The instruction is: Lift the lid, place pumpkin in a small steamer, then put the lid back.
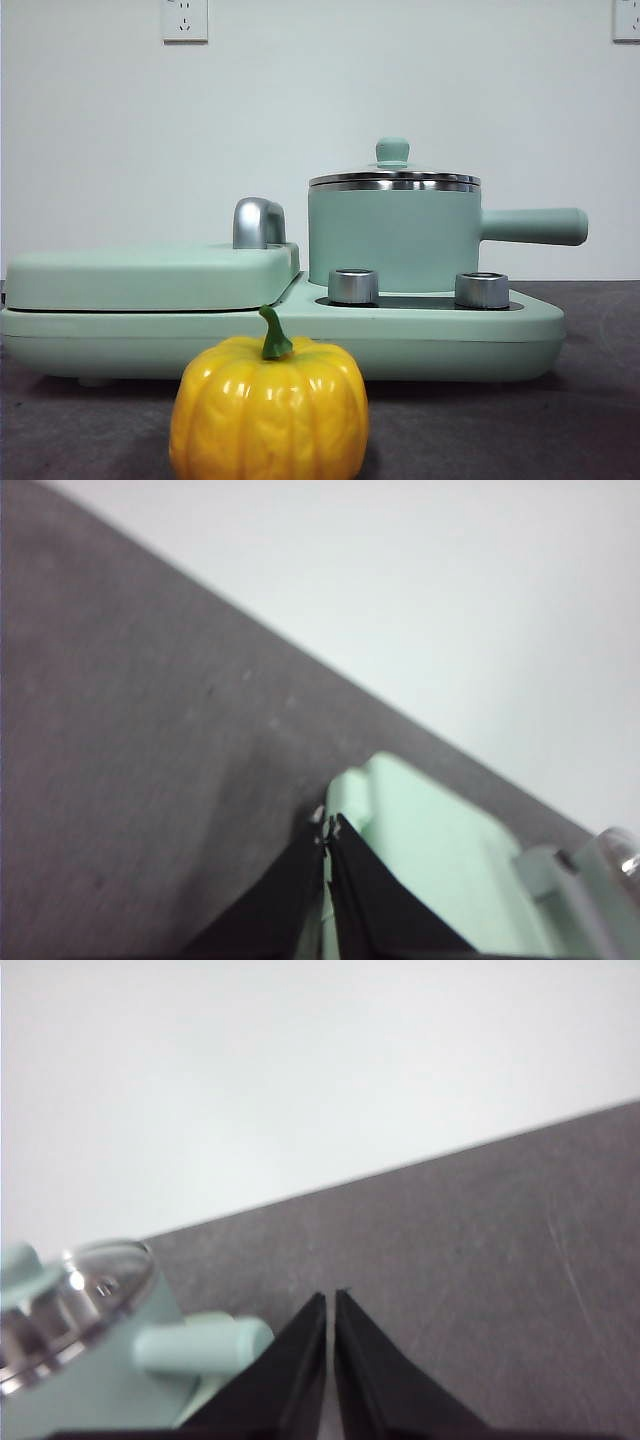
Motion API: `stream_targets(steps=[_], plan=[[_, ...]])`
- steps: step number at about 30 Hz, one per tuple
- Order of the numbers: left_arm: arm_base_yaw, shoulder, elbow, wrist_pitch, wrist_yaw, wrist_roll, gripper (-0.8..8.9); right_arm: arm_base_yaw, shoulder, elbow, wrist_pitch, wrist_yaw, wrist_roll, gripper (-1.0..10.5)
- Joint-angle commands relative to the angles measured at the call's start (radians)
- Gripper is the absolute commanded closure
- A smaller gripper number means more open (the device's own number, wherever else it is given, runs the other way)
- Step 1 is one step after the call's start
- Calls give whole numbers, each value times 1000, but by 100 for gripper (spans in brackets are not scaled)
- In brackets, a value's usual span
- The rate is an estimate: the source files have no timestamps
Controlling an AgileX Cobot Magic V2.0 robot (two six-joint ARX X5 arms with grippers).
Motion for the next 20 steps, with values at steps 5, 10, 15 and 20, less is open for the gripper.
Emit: stream_targets(steps=[5,10,15,20], plan=[[-2,79,132,-23,12,98,803,1,42,123,-70,-15,-51,934],[-2,148,241,-34,12,199,803,1,98,205,-71,-26,-141,934],[-2,240,341,-35,13,246,803,1,177,288,-72,-51,-177,934],[-2,340,427,-34,24,318,804,1,274,369,-76,-84,-215,934]])
